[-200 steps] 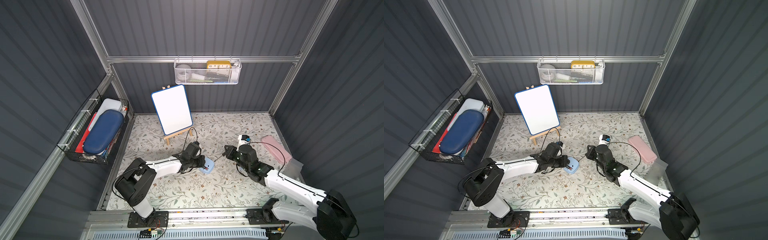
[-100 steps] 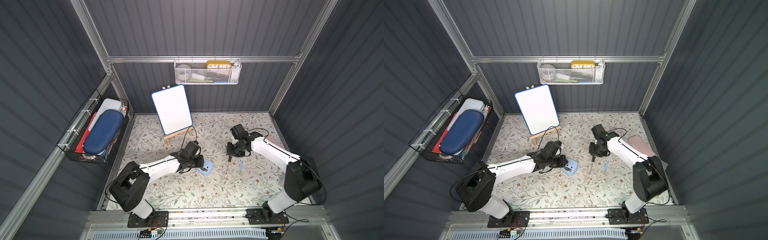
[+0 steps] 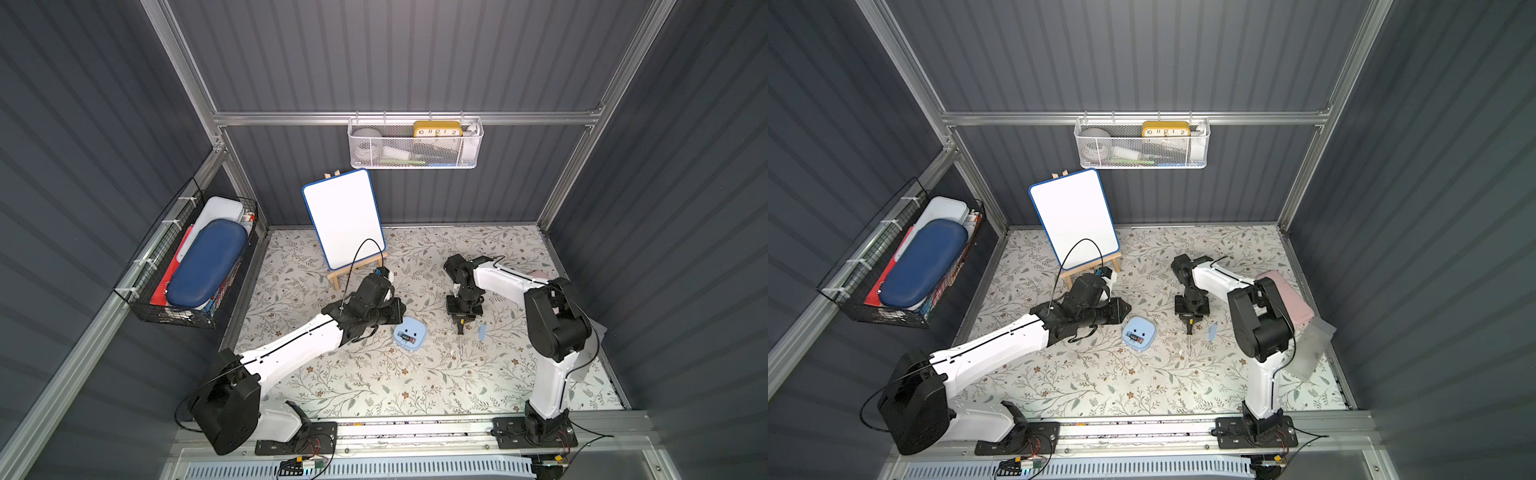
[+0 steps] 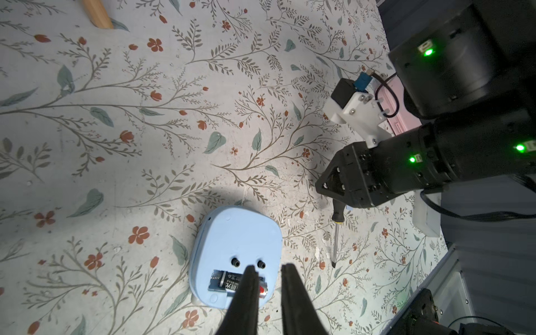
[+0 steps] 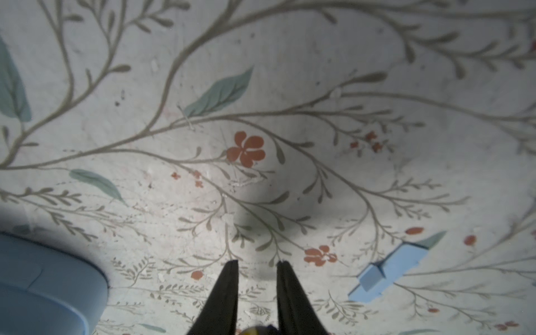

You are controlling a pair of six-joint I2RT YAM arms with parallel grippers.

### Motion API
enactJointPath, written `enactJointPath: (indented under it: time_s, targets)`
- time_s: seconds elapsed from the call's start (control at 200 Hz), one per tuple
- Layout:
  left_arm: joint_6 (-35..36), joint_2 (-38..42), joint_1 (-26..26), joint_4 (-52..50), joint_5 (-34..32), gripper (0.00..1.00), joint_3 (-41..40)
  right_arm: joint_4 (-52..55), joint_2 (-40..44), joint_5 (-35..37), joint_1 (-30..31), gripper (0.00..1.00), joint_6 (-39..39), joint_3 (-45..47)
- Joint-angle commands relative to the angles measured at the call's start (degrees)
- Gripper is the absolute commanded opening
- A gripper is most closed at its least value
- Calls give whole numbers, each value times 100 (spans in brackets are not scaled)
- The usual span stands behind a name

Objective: Remove the battery from the alarm
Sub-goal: Place the screwdriver at the center of the board.

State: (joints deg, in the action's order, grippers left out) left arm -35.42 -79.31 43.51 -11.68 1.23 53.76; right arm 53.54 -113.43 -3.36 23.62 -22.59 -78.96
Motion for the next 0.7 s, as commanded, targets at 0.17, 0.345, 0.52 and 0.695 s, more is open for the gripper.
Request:
enactJointPath:
  time_s: [0.17,0.345,0.52,0.695]
  targets:
    - [10,170,-18,-288,-166,28,-14,198,-558,763,314,15,-148,-322]
    - [-17,187,-29,-298,-152,33,-42,64,-590,820,442,25,-244,-192]
    - [-164,221,-52,-348,-203,35,-209,-135,-417,653,469,35,-300,-88]
    - [-290,330,-122,-349,-167,36,-401,-208,-340,551,566,41,-261,-106]
